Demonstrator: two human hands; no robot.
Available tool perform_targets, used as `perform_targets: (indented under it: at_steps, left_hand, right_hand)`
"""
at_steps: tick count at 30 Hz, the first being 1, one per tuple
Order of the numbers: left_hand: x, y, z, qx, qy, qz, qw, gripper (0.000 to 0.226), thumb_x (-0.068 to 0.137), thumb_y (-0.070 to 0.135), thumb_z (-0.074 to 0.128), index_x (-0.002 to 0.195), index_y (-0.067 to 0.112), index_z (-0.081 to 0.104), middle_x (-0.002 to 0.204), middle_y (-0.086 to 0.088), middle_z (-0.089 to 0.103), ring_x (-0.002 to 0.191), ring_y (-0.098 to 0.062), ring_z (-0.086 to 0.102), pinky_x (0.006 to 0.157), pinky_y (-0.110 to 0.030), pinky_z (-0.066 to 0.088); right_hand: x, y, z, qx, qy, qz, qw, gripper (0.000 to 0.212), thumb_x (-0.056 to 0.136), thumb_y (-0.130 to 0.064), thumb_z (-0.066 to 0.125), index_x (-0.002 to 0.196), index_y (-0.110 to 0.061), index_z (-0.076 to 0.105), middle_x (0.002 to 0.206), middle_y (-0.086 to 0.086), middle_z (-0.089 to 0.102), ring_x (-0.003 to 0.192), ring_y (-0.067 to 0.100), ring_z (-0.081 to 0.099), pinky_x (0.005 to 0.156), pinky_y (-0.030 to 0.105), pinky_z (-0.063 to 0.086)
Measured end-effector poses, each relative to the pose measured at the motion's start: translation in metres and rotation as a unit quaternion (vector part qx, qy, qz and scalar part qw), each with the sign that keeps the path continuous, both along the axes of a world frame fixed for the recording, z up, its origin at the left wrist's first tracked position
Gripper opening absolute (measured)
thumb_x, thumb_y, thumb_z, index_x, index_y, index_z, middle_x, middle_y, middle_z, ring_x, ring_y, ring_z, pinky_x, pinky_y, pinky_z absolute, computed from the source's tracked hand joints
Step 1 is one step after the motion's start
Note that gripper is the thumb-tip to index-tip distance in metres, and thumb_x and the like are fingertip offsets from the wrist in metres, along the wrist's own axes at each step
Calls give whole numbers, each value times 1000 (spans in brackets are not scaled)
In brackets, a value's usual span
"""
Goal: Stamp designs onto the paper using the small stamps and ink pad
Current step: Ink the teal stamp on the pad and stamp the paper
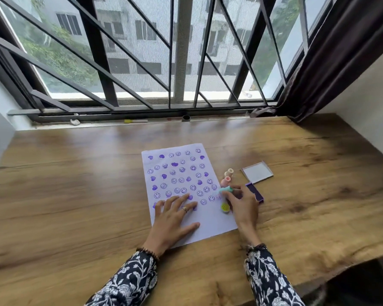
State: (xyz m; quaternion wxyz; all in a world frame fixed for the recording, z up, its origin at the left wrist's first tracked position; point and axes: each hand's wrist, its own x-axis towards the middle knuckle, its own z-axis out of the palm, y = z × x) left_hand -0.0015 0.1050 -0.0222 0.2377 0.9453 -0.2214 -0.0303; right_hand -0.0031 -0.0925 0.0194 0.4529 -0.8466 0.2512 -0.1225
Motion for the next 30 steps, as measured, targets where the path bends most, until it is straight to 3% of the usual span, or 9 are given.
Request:
perform_targets:
  at_steps: [2, 6, 9, 14, 22, 24, 26, 28, 30]
  left_hand:
    - [1, 1, 0, 0, 9, -3, 1000, 53, 80, 59, 51, 129, 43, 37, 149, 15, 26, 134, -10, 15, 99, -31, 1]
    - [5, -4, 4, -2, 11, 6, 1000, 50, 79, 61, 51, 124, 42, 43, 146, 13, 31, 133, -11, 20, 99, -34, 2]
    - [8, -19, 11, -14, -21, 16, 1000, 43, 81, 55, 54, 119, 37, 50, 137, 9, 44, 129, -14, 30, 99, -35, 5]
    - [13, -67, 28, -12, -37, -34, 999, 40, 82, 52, 53, 118, 34, 52, 117, 7, 55, 114, -14, 42, 87, -34, 11]
    - [14, -94, 25, 23, -25, -35, 999, 22, 86, 35, 49, 104, 28, 57, 105, 4, 56, 106, -14, 48, 83, -34, 12]
    - [12, -96, 29, -46, 4, 12, 999, 16, 82, 34, 56, 96, 28, 62, 99, 8, 60, 97, -10, 53, 84, -32, 17]
    - [12, -99, 39, -245, 121, 116, 955, 6, 78, 27, 67, 84, 29, 68, 88, 12, 67, 84, -8, 57, 82, -22, 35]
    - [12, -102, 49, -422, 287, 165, 844, 9, 78, 20, 69, 76, 29, 72, 76, 16, 70, 78, -10, 58, 66, -10, 44]
    - [12, -103, 51, -463, 372, 177, 785, 8, 75, 26, 68, 76, 33, 73, 67, 22, 70, 78, -7, 58, 65, -23, 41]
  right_hand:
    - [-3, -7, 10, 160, -57, -61, 984, 13, 73, -21, 76, 77, -26, 65, 86, 10, 72, 75, 17, 64, 67, 36, 54]
    - [-10, -24, 25, 306, -99, -99, 942, 14, 74, -15, 75, 79, -22, 64, 85, 5, 67, 70, 10, 60, 47, 11, 46]
    - [-16, -32, 31, 325, -90, -97, 936, 12, 75, -15, 75, 79, -21, 66, 80, 1, 67, 67, 7, 58, 44, 11, 41]
    - [-23, -41, 28, 363, -84, -92, 923, 16, 78, -10, 70, 92, -13, 64, 78, 2, 64, 40, -6, 51, 35, 10, 34]
    - [-37, -49, 14, 379, -46, -50, 923, 26, 77, -14, 71, 102, -8, 65, 82, 3, 67, 61, 8, 52, 50, 20, 40]
    - [-37, -50, 13, 388, -49, -27, 920, 22, 78, -10, 70, 100, -9, 65, 86, 5, 71, 70, 12, 61, 53, 21, 47]
    - [-37, -51, 15, 387, -44, 5, 921, 20, 78, -6, 69, 97, -11, 65, 86, 4, 73, 71, 7, 67, 51, 16, 50]
    - [-35, -52, 17, 383, -43, 35, 922, 19, 76, -3, 70, 93, -12, 67, 84, 2, 74, 73, 7, 69, 52, 16, 51]
    - [-34, -54, 18, 370, -48, 60, 926, 18, 74, -4, 72, 90, -13, 69, 86, 4, 75, 80, 11, 69, 61, 19, 53]
